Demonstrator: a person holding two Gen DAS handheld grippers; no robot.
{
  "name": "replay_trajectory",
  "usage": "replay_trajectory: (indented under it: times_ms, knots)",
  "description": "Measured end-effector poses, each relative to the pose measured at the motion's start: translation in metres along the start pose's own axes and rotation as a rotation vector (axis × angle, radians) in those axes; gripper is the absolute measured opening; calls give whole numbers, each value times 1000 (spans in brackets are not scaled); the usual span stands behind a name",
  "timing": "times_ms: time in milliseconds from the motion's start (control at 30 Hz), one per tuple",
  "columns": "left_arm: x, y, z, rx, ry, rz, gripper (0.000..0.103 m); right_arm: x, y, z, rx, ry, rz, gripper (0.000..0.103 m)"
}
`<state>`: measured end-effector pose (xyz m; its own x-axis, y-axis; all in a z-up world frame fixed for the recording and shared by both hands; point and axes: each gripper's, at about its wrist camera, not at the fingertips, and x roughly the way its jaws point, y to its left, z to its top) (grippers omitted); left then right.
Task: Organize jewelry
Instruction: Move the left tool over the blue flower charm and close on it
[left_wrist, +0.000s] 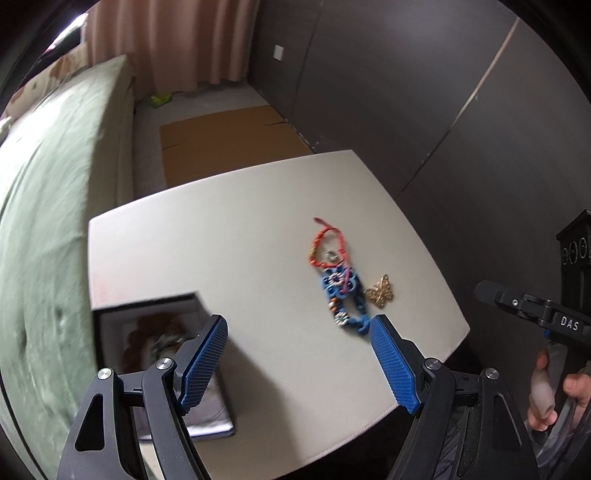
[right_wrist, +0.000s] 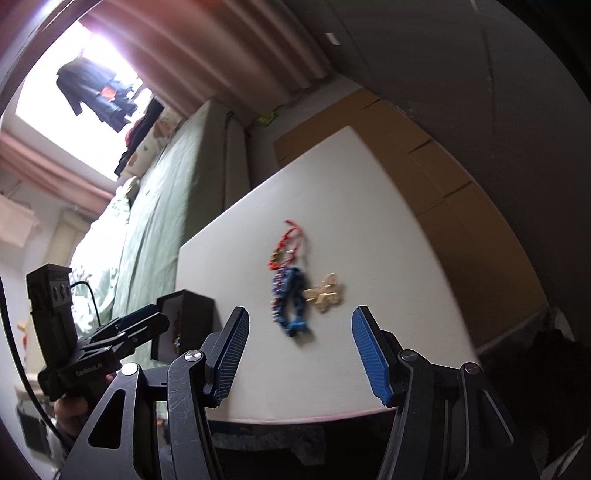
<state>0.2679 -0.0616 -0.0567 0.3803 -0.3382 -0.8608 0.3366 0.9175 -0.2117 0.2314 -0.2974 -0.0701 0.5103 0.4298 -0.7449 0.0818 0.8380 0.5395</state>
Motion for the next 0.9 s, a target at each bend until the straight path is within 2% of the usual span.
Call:
replay_trajectory:
  times_ms: [167,333,600,733,800,867,900]
  knots:
    - [26,-22,9,23,45,7,78,-10,-20,1,35,-17,-16,59]
    - [60,-36,10,14,119,24,58,-18,-35,0,55,-31,-31,59]
    - [102,-42,6,-19,205,79,42,-19,-54,-8,85,-27,-52,59]
    - [117,-45,-6,-6,251,118,41,-14,-54,-13,78,-21,-55,59]
    - [116,-47,-8,1,235,125,38,-10,-54,-14,80,-14,-52,59]
    - [115,-48,-11,1,230,112,26,-3,-53,-15,77,0,-48,59]
    - [115,-48,-11,4,232,114,14,0,-53,-15,74,6,-47,59]
